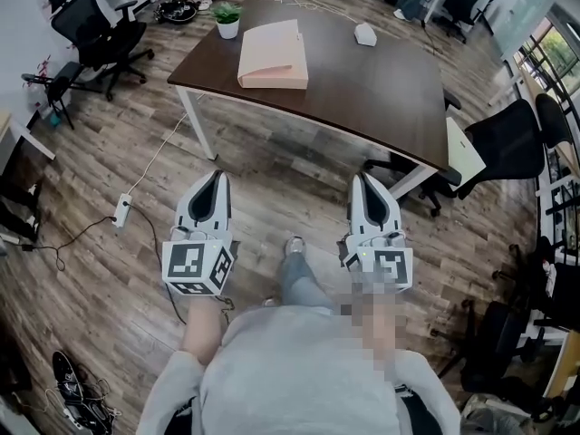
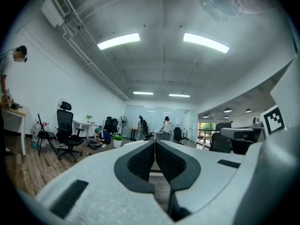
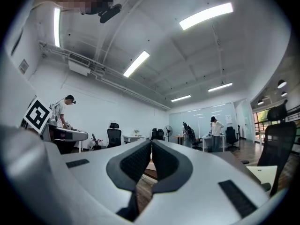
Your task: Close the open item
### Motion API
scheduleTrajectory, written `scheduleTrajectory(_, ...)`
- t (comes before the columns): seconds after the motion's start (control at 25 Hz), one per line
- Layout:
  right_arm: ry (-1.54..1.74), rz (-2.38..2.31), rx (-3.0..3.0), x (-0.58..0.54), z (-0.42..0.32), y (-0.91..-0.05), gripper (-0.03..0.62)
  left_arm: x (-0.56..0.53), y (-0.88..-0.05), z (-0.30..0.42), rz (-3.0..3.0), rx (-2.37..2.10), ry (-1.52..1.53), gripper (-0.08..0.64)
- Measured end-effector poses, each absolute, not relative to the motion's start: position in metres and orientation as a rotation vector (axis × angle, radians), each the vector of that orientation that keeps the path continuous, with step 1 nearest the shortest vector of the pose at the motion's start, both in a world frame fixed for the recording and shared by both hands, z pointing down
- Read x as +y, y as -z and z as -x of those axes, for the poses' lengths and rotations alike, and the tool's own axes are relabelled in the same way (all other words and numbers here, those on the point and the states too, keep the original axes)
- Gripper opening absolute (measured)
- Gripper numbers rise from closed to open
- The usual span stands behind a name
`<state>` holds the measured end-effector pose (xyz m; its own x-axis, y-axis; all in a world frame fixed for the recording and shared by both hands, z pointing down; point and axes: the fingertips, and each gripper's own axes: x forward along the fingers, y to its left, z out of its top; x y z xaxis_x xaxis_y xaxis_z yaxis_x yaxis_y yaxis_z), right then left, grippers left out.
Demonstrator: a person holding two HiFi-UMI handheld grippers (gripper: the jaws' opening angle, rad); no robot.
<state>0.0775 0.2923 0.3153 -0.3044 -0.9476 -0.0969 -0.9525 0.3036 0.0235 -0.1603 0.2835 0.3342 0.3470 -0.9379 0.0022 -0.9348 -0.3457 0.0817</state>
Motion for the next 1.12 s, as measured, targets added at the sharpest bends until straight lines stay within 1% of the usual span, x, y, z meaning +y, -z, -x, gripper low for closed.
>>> scheduleTrajectory(0.32, -0.131, 1.739, 2.512, 0.199, -0.082, -0.308, 0.014, 0.202, -0.325, 0.157, -2.497, -1.825, 0.072, 0.011)
scheduleTrajectory(0.68, -0.163, 1.674, 2.540, 0.101, -0.103, -0.290, 0.014, 0.112, -0.308, 0.133, -2.490, -1.879, 0.091, 0.011)
scheduleTrajectory(1.12, -0.147, 1.580, 2.562, 0.020, -0.125, -0.287, 0.014, 0.038, -0.297, 0.099, -2.499, -1.917, 0.098, 0.011)
